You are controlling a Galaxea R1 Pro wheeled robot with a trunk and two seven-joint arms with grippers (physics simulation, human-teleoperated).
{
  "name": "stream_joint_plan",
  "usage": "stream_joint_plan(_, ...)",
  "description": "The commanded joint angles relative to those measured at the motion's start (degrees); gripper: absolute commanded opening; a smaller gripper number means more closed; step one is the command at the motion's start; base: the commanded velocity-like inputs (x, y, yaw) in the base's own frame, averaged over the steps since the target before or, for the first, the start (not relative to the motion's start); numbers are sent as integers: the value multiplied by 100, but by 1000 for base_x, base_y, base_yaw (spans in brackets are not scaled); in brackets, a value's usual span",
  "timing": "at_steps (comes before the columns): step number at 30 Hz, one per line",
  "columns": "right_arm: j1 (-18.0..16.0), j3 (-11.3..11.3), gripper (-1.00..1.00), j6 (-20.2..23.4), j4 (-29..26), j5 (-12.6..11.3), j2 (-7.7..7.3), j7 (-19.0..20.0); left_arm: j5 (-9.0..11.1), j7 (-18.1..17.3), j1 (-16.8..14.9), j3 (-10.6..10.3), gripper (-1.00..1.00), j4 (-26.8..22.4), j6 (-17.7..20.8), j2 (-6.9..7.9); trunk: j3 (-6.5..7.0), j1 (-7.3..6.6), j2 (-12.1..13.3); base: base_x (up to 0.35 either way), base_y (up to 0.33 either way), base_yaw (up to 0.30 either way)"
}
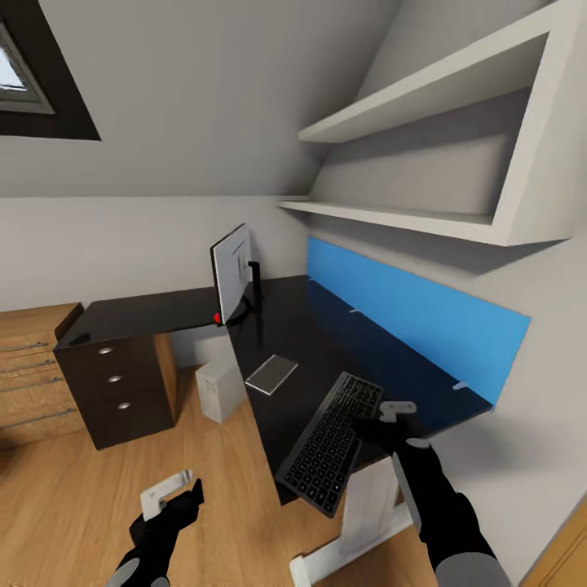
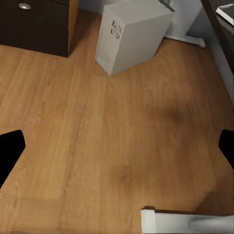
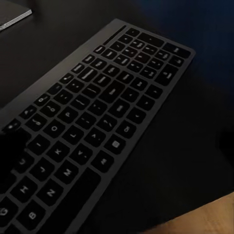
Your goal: In the bedroom, organize the workspace by keeping the computer under the desk, ensuring the monitor is on the desk, placing the keyboard on the desk next to the monitor, placing the mouse on the desk next to the keyboard, moving the folder from the swivel chair onto the desk next to the mouse, stacking the notebook on top of the folder with the pen on top of the notebook, and positioning the swivel chair next to the desk.
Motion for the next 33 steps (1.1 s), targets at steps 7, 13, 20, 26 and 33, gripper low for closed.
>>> stream_joint_plan(7,0,-19,100,27,-11,57,7,48,34,38,-3,25,100,57,15,-3,-5,0,-4,-40,-148,257)
stream_joint_plan(13,0,-19,100,27,-11,58,7,48,29,35,-3,9,100,61,15,-3,-5,0,-4,-86,-273,273)
stream_joint_plan(20,2,-19,100,27,-11,66,7,48,16,18,-2,-20,100,62,14,-3,-5,0,-4,-86,-295,274)
stream_joint_plan(26,1,-19,100,27,-11,68,7,48,4,1,-1,-31,100,62,14,-3,-12,0,-4,-28,-309,275)
stream_joint_plan(33,14,-11,100,27,-4,76,14,48,0,-14,-1,-57,100,68,24,-6,-28,0,-4,82,-231,275)
